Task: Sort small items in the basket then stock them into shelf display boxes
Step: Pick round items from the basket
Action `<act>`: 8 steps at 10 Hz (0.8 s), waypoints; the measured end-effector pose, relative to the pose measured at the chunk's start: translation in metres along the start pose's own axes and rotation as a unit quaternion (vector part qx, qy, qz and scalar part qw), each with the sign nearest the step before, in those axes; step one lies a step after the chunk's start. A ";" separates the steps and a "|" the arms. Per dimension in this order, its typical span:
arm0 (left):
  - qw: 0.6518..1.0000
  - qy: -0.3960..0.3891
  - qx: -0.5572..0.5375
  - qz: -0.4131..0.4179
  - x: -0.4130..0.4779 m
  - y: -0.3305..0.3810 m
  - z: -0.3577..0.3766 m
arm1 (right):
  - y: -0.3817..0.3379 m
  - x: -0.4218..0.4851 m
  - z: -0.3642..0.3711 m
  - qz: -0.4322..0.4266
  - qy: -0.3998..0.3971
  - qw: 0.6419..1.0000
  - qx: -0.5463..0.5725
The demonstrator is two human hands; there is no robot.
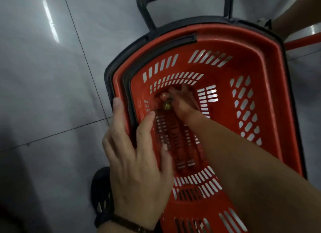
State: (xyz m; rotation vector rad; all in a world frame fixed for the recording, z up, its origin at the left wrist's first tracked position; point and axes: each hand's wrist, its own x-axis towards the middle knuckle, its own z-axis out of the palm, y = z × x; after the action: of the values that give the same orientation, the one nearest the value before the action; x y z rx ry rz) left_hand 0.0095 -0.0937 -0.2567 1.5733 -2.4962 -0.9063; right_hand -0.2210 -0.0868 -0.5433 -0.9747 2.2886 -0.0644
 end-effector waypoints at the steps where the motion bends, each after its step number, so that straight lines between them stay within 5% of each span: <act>1: 1.000 -0.017 0.016 -0.004 0.002 0.002 0.000 | 0.007 -0.020 -0.010 0.002 0.040 0.998 0.041; 3: 0.994 -0.085 0.029 -0.059 0.001 0.022 -0.043 | -0.048 -0.146 -0.114 0.014 0.069 0.972 0.224; 4: 0.965 -0.108 -0.151 -0.185 -0.005 0.046 -0.089 | -0.092 -0.232 -0.191 -0.034 0.103 0.953 0.284; 5: 0.737 -0.167 -0.493 -0.432 -0.007 0.092 -0.168 | -0.157 -0.320 -0.278 -0.059 0.127 0.954 0.266; 6: 0.599 -0.217 -0.611 -0.470 -0.027 0.138 -0.262 | -0.214 -0.398 -0.359 -0.138 0.136 0.955 0.225; 8: 0.616 -0.192 -0.668 -0.371 -0.084 0.198 -0.444 | -0.300 -0.502 -0.478 -0.303 0.219 0.919 0.126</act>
State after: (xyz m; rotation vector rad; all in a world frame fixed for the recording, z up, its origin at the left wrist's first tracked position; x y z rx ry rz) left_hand 0.0424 -0.1601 0.2316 1.6004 -0.3506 -2.4590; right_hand -0.0473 -0.0644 0.1916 -1.6118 2.1769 -0.8972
